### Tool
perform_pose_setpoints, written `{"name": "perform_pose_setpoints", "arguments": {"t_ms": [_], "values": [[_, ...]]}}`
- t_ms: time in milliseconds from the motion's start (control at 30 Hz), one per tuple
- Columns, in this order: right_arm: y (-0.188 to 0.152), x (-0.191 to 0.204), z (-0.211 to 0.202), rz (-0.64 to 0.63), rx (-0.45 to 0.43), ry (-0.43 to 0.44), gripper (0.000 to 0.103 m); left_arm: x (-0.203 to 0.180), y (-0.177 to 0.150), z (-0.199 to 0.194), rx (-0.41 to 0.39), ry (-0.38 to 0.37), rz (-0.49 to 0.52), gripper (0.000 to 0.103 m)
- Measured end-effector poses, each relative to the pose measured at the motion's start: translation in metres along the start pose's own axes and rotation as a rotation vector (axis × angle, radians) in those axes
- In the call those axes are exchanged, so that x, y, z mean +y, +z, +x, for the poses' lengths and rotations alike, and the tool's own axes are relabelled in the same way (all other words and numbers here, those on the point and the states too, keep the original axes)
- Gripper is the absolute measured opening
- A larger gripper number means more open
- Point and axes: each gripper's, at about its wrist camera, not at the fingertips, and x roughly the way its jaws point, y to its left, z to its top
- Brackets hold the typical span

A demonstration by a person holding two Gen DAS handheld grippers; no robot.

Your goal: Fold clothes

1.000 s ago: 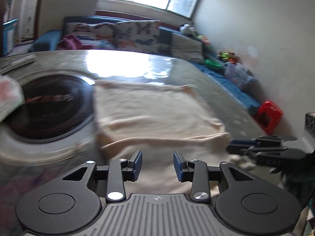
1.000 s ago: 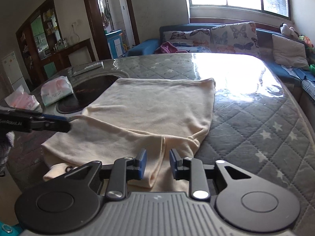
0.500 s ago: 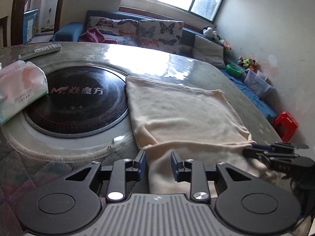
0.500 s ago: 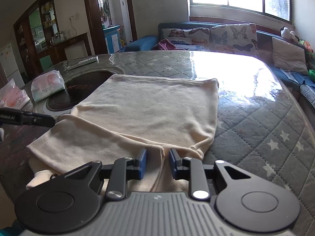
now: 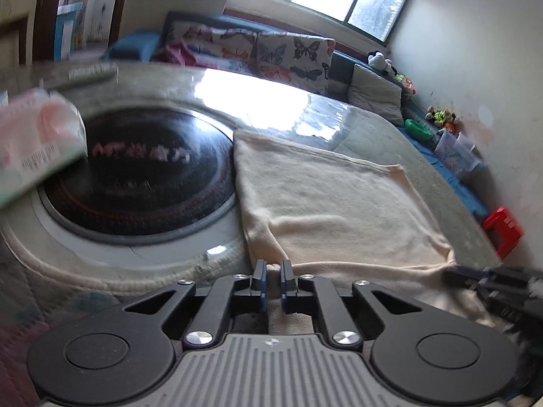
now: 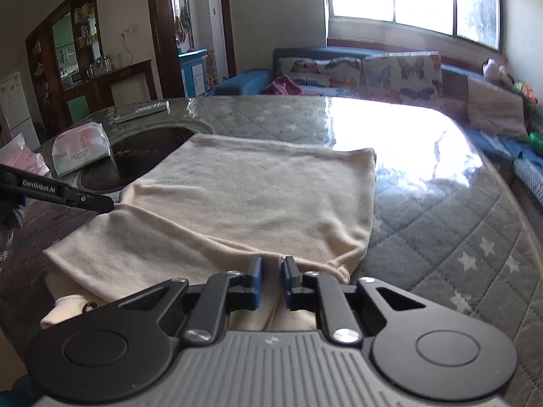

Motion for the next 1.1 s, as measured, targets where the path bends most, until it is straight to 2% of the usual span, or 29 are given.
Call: {"name": "perform_pose_setpoints", "arguments": {"t_ms": [67,167,300,433,633,767,833,1100], "values": [[0.001,0.001,0.001,-0.009,-0.003,-0.004,0.009,-0.005,-0.002,-0.001,-0.014,0.027,0.032,0.007],[-0.001,-0.002,0.006,-0.014,0.021,-0.009,0.009,-0.007,-0.004,0.0,-0.004,0.025,0.049,0.008],[0.002,0.001,-0.007,-0.03,-0.011,-0.011,0.013,-0.012,0.0,-0.009,-0.026,0.03,0.063,0.009],[0.006,0.008,-0.014,-0.05,-0.031,0.027,0.013,-0.03,0.002,-0.012,-0.028,-0.038,0.12,0.009],[-0.007,0.024,-0.013,-0.146,0.027,0.085,0.014,-0.046,-0.014,0.002,0.028,-0.048,0.201,0.01],[-0.022,0.03,-0.022,-0.225,0.054,0.074,0.019,-0.045,-0.02,-0.002,0.028,-0.035,0.23,0.01],[-0.026,0.031,-0.029,-0.252,0.049,0.059,0.019,-0.047,-0.022,-0.007,0.025,-0.049,0.25,0.015],[-0.032,0.031,-0.04,-0.252,0.053,0.071,0.02,-0.06,-0.037,-0.023,0.044,-0.079,0.371,0.015]]}}
